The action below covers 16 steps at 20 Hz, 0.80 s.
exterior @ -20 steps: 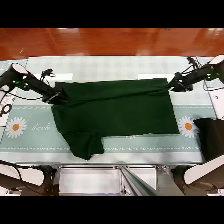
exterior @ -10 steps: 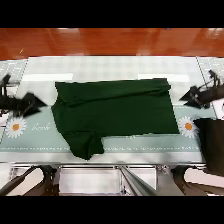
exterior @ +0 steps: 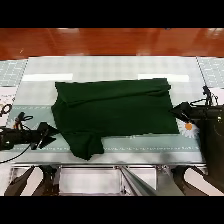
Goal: Fold the shirts.
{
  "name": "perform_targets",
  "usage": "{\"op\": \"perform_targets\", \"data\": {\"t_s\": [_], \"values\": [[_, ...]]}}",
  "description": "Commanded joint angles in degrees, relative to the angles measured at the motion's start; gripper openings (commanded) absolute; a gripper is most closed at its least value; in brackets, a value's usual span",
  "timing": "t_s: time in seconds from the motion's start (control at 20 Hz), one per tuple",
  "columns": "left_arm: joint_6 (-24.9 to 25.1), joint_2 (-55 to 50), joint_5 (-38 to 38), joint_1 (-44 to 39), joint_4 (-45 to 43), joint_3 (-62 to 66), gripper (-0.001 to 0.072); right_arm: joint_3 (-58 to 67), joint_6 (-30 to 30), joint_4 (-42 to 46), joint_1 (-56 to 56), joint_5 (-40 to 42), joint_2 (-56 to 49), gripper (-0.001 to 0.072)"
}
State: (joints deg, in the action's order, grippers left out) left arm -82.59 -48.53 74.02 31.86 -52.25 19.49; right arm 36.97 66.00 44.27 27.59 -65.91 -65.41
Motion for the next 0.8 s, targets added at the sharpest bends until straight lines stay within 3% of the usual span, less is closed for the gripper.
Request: {"op": "perform_targets", "data": {"t_s": [0.0, 0.35, 0.5, 0.55, 0.6, 0.65, 0.75], "values": [[-3.7, -1.3, -1.7, -4.6, -2.6, -1.6, 0.0509, -1.1, -1.3, -2.1, 0.0, 0.5, 1.2, 0.0411], [-3.3, -8.8, -13.3, -19.0, 6.9, -1.5, 0.0509, -1.1, -1.4, -2.1, 0.0, 0.7, 1.2, 0.0412], [0.5, -12.4, -14.6, -25.0, 10.3, -1.5, 0.0507, -1.1, -0.7, -2.3, 0.2, 2.1, 1.2, 0.0411], [2.4, -13.3, -14.1, -25.9, 10.5, -1.4, 0.0476, -0.8, -0.7, -2.3, 0.2, 2.3, 1.2, 0.0411], [4.0, -13.6, -13.4, -25.8, 10.5, -1.2, 0.0201, -0.3, -0.5, -2.1, 0.2, 2.3, 1.2, 0.0411], [4.9, -13.5, -12.7, -25.2, 10.5, -0.9, 0.0023, 0.6, -0.3, -1.6, 0.9, 1.6, 1.2, 0.0411], [5.7, -13.2, -11.3, -23.5, 10.4, 0.2, 0.0018, 2.0, 0.2, -1.4, 4.8, 0.2, 1.2, 0.0411]]}}
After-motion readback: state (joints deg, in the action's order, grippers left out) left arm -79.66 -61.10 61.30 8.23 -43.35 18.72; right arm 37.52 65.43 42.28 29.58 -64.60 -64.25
